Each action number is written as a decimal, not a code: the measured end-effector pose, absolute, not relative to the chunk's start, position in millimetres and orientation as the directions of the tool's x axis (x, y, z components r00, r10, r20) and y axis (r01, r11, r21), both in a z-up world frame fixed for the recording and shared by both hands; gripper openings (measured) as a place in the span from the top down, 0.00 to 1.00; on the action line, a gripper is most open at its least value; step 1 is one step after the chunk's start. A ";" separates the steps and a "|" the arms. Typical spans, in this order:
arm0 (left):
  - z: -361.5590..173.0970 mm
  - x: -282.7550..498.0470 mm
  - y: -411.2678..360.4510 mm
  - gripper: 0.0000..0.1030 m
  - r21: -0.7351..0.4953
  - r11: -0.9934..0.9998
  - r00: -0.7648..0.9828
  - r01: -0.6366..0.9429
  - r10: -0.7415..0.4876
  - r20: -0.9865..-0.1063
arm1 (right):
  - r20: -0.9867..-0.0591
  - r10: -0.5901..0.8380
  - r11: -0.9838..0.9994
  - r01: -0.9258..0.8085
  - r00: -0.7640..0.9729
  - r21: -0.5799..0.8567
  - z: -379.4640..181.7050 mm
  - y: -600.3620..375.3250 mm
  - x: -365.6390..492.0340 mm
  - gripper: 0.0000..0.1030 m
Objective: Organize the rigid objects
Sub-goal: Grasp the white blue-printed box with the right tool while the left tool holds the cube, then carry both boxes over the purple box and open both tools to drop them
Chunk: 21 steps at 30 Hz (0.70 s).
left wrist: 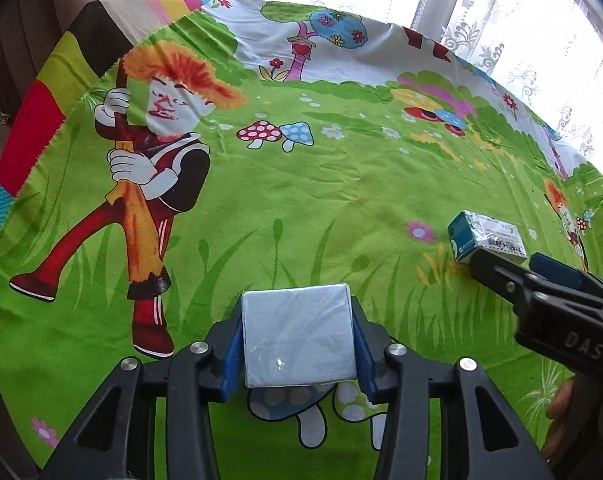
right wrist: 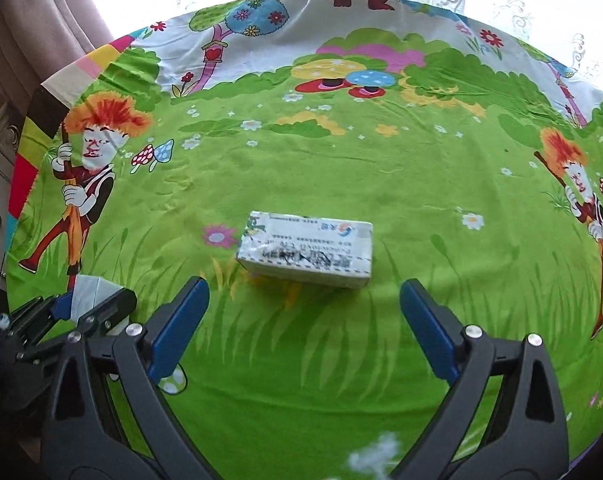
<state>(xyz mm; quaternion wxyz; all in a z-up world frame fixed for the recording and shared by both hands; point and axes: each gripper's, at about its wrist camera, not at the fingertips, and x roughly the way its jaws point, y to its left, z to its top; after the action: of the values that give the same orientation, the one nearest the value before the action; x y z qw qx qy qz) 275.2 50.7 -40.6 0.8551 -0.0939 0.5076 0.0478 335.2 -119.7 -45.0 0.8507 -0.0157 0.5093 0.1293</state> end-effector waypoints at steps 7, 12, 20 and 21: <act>-32.0 270.1 54.4 0.55 -0.127 0.977 0.510 -0.172 -0.022 -0.860 | -0.877 0.133 0.978 -0.207 0.461 0.039 -66.2 -107.1 357.3 0.11; -22.8 260.2 45.9 0.55 -0.148 0.977 0.523 -0.151 -0.048 -0.851 | -0.877 0.119 0.978 -0.207 0.466 0.023 -60.4 -121.2 346.8 0.25; 17.0 221.8 -7.3 0.55 -0.195 0.981 0.560 -0.012 -0.155 -0.814 | -0.843 0.070 0.993 -0.121 0.533 0.006 -16.6 -197.1 271.1 0.25; 22.9 215.0 -17.5 0.55 -0.198 0.980 0.565 0.014 -0.171 -0.807 | -0.839 0.062 0.994 -0.107 0.540 0.005 -10.7 -208.2 258.5 0.25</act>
<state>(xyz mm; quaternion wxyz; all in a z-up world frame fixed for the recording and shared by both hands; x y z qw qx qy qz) 215.0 -17.5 22.9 0.8804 -0.0848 0.4636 -0.0523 258.5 -208.2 -10.7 0.8772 -0.0235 0.4771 0.0483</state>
